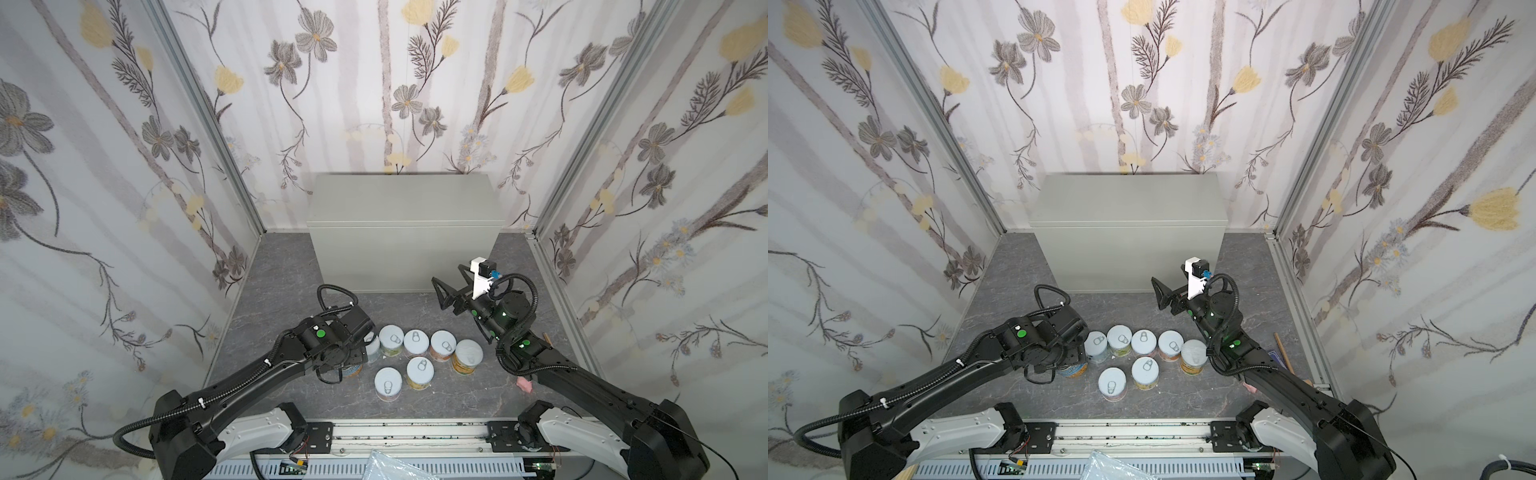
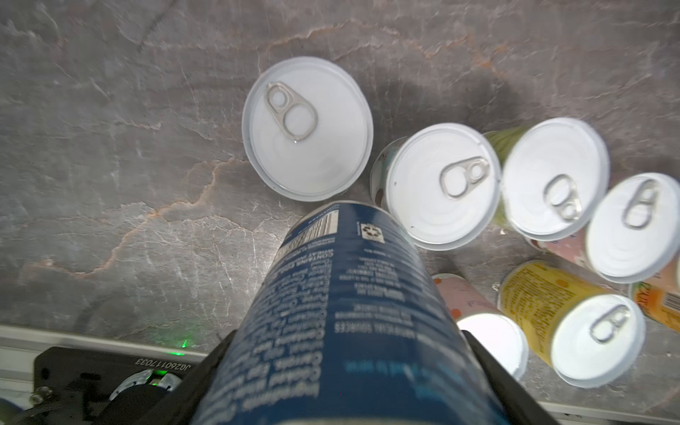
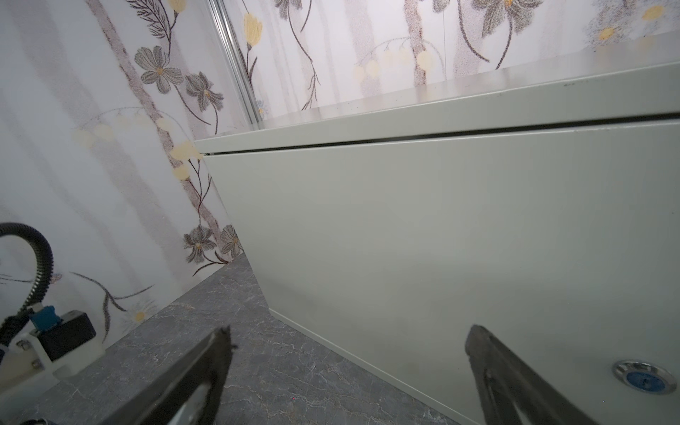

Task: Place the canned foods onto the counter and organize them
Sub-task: 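Lift the blue can with the left gripper toward the right gripper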

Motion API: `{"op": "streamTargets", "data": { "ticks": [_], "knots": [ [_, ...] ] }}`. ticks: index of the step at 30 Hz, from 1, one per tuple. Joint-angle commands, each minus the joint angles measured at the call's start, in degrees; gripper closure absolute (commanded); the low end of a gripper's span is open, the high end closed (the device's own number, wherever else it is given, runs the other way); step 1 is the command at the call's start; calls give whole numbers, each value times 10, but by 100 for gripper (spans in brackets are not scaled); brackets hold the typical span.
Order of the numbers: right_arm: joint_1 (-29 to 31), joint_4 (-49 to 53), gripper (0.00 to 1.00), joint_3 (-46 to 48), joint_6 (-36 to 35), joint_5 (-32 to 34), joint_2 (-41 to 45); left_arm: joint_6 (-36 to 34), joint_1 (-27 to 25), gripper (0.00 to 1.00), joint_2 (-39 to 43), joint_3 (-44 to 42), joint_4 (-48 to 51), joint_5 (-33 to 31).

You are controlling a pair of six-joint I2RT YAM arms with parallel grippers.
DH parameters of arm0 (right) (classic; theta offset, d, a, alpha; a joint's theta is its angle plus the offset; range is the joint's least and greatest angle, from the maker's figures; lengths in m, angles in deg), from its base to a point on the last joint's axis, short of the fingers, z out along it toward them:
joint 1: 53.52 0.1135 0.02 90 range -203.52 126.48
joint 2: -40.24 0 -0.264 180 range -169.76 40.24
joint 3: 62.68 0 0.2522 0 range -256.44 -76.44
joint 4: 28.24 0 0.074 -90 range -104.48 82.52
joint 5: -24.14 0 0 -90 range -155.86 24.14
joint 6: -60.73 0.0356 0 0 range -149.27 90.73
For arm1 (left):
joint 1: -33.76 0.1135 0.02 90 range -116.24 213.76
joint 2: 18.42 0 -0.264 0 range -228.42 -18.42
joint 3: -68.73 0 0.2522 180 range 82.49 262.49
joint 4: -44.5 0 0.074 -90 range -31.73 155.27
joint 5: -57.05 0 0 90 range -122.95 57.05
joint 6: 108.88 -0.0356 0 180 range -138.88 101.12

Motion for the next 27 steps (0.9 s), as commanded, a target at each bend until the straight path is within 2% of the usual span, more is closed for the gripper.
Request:
{"op": "streamTargets", "data": {
  "ticks": [1,3,7,9,13,20,27],
  "knots": [
    [3,-21,0,-9,-12,-17,-5,-51,13,93,-13,72,67,-41],
    [5,-25,0,-17,-21,-50,-9,-86,29,100,-32,136,103,-39],
    [17,-12,0,-49,-63,-153,-26,-161,56,100,-77,299,178,-44],
    [30,-1,0,-69,-96,-216,-40,-195,70,100,-102,365,198,-26],
    [69,7,0,-105,-169,-283,-76,-246,91,100,-152,472,226,12],
    [113,44,0,-222,-271,-284,-153,-305,93,100,-229,608,245,74],
    [117,39,0,-272,-247,-277,-211,-337,98,100,-268,689,257,115]
  ]
}}
